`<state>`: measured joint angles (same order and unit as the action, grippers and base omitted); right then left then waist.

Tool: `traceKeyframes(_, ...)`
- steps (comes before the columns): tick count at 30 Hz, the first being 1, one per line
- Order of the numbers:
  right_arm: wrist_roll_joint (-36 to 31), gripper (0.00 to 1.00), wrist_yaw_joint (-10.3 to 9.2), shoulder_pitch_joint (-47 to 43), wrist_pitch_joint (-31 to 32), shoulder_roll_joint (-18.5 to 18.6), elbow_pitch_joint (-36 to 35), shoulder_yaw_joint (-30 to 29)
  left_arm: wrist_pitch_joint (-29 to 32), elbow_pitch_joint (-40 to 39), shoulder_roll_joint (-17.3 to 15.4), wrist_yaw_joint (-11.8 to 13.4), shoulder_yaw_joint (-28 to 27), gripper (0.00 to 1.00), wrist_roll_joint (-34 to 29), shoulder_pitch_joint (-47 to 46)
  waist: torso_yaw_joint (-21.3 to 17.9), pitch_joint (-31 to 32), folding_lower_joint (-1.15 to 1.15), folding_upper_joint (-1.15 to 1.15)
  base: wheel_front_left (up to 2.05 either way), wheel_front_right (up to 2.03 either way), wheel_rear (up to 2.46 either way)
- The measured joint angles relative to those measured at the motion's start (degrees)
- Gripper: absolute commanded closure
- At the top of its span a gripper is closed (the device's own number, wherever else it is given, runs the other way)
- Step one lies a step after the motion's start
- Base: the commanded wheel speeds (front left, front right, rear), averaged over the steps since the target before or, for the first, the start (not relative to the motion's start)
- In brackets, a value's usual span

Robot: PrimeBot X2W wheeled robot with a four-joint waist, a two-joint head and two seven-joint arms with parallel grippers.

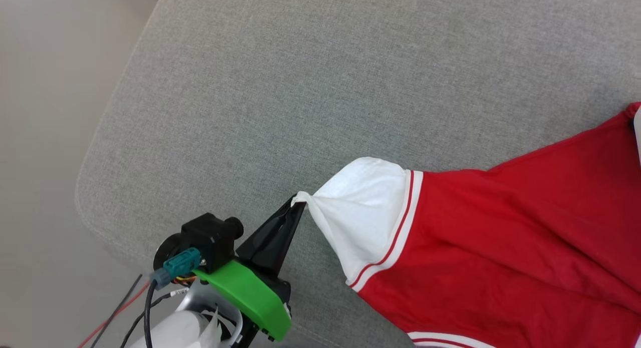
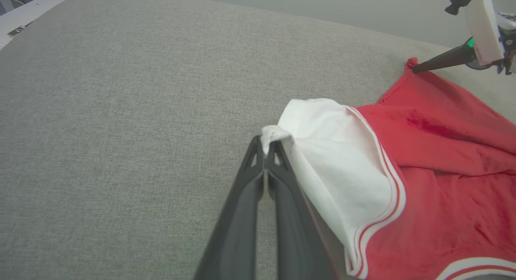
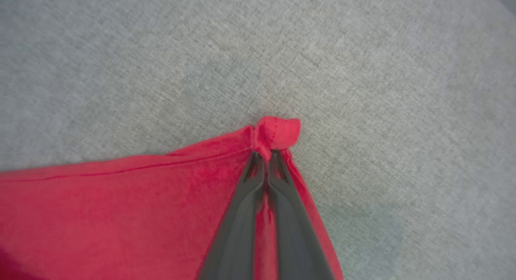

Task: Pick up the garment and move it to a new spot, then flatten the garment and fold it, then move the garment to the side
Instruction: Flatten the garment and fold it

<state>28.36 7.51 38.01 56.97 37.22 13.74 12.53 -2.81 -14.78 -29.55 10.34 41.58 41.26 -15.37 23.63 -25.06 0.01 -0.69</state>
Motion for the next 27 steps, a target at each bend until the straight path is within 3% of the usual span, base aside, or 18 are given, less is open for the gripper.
traceKeyframes(4,-0.40,1.00,0.01,0.07,-7.42,-2.24,2.02,-0.63,0.00,-0.24,-1.40,0.52,-0.67,1.00,-0.07,0.04,-1.65,3.05,0.00,0.00,0.00,0.00,0.00)
traceKeyframes(10,-0.70,1.00,0.01,1.93,-13.18,-3.27,1.42,-1.21,0.34,-1.97,-3.18,1.58,-2.03,1.00,-0.05,0.07,-4.67,6.82,0.00,0.00,0.00,0.00,0.00)
traceKeyframes(18,0.44,1.00,0.01,2.60,-17.03,-3.18,-2.97,-2.94,-0.65,-6.77,-5.19,4.27,-6.84,1.00,-0.23,-0.81,-10.03,11.32,-0.01,0.00,0.00,0.00,0.00)
traceKeyframes(27,1.26,1.00,0.01,4.50,-18.89,-6.42,-10.63,-6.90,-1.19,-11.92,-8.60,7.11,-13.66,1.00,-0.70,-4.98,-16.74,15.35,-0.01,0.00,0.00,0.00,0.00)
